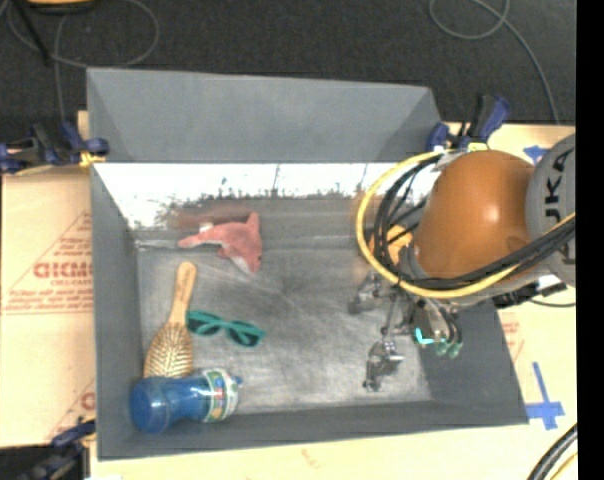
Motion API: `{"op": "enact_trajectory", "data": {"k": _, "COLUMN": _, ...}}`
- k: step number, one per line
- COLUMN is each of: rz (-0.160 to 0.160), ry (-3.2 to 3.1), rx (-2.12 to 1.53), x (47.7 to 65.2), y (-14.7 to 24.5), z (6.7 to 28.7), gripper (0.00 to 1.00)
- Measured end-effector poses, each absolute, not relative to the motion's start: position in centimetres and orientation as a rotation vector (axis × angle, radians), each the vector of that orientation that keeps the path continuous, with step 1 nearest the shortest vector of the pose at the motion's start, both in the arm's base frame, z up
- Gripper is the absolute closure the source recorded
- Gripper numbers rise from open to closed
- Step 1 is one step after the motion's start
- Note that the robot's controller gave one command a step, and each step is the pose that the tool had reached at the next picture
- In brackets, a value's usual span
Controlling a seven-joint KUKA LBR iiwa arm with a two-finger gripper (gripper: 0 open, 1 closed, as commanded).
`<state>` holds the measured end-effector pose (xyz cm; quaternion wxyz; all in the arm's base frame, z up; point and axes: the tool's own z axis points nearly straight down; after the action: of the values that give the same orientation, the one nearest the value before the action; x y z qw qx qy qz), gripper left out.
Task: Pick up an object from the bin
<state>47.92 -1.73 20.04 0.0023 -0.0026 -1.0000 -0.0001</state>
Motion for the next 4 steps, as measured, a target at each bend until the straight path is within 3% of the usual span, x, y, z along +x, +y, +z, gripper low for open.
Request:
{"op": "enact_trajectory", "data": {"k": 1, "rz": 0.001, "ry": -3.145, "rx": -0.007, "x": 48.1, "y": -1.7, "z": 20.4, "gripper": 0.0}}
{"op": "enact_trajectory", "data": {"k": 2, "rz": -0.004, "ry": -3.15, "rx": 0.031, "x": 55.6, "y": 6.6, "z": 14.8, "gripper": 0.0}}
{"op": "enact_trajectory", "data": {"k": 3, "rz": 0.001, "ry": -3.134, "rx": 0.28, "x": 57.4, "y": 5.2, "z": 14.6, "gripper": 0.0}}
{"op": "enact_trajectory", "data": {"k": 4, "rz": -0.002, "ry": -3.139, "rx": -0.177, "x": 56.3, "y": 9.2, "z": 14.0, "gripper": 0.0}}
